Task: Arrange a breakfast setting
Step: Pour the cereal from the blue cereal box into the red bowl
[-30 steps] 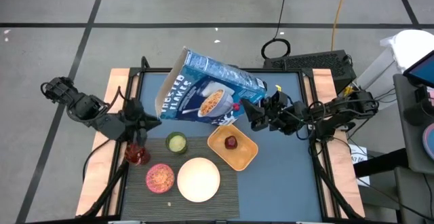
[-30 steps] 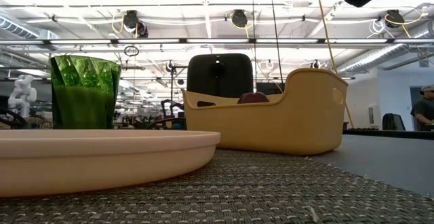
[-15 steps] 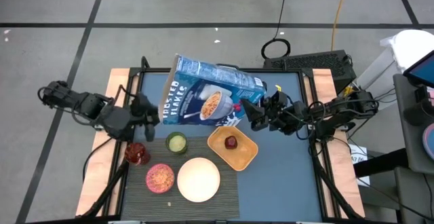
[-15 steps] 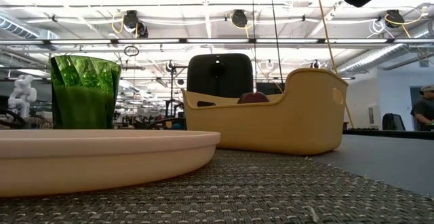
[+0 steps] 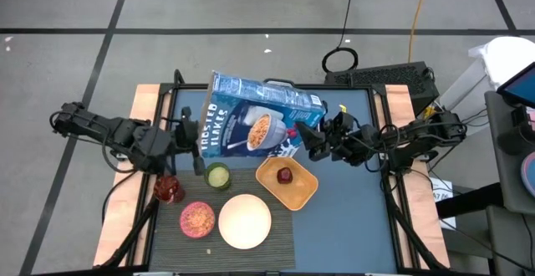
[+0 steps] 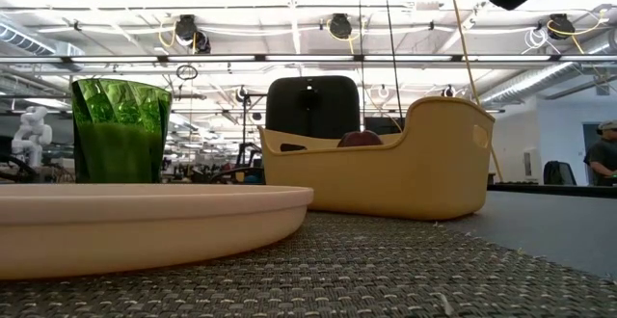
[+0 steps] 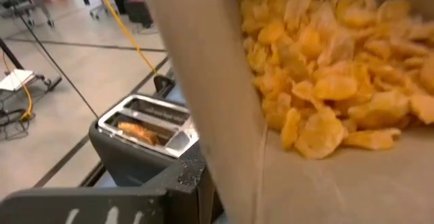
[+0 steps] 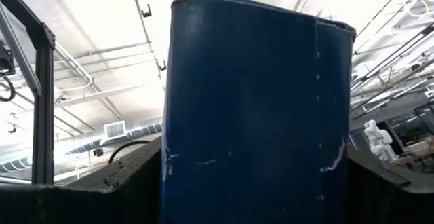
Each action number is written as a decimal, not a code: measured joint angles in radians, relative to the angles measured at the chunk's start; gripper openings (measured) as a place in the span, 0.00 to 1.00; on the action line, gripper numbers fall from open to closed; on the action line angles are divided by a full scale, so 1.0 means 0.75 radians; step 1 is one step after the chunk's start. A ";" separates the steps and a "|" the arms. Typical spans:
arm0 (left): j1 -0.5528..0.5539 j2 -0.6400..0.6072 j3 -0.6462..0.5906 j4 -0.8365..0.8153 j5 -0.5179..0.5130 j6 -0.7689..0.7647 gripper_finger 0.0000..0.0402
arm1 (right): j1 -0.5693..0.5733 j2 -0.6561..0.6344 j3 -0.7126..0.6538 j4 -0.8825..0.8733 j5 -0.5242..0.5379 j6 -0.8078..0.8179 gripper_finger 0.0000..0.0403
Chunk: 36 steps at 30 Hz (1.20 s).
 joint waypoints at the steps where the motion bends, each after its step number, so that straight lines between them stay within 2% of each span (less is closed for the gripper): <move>1: 0.000 0.000 0.000 0.013 0.001 0.010 0.27 | 0.000 0.000 0.000 -0.001 0.000 0.001 0.78; 18: -0.001 -0.076 -0.002 0.116 0.000 0.056 0.27 | 0.000 -0.001 0.002 -0.121 0.002 0.001 0.78; 31: -0.001 -0.181 -0.002 0.125 -0.001 0.054 0.27 | 0.000 0.002 0.000 -0.256 -0.001 0.137 0.78; 36: -0.001 -0.175 -0.001 0.123 0.001 0.063 0.27 | -0.001 0.002 -0.001 -0.264 -0.062 0.135 0.77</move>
